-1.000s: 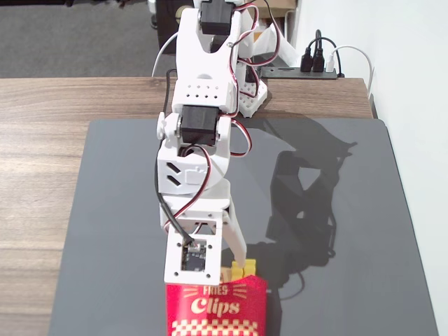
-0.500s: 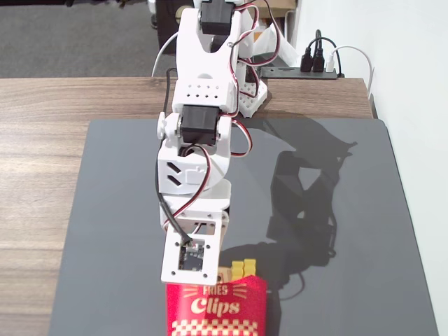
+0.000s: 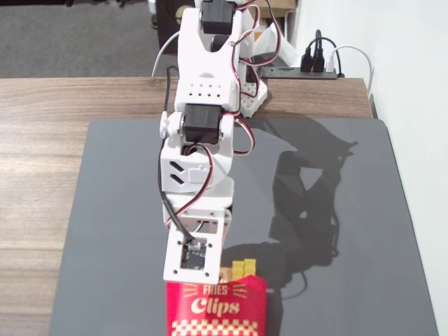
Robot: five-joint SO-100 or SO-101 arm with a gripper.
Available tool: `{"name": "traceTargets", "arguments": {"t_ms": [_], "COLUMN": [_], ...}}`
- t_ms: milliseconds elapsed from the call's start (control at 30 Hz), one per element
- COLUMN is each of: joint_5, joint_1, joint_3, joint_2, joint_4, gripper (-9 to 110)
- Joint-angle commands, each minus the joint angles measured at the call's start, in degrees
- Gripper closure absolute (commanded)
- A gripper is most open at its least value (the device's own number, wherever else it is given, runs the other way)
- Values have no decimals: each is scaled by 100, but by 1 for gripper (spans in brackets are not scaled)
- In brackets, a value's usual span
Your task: Grab a fry
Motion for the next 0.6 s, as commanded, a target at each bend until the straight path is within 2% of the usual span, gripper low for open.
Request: {"name": "traceTargets", "arguments": {"t_ms": [0,300,567], "joint_5": [53,123,237], "joint_1": [-53,-114,-255], "joint_3": [62,993,2443], "joint_2": [545,1450,2786], "joint_4": [44,44,-79], "gripper": [101,101,101]}}
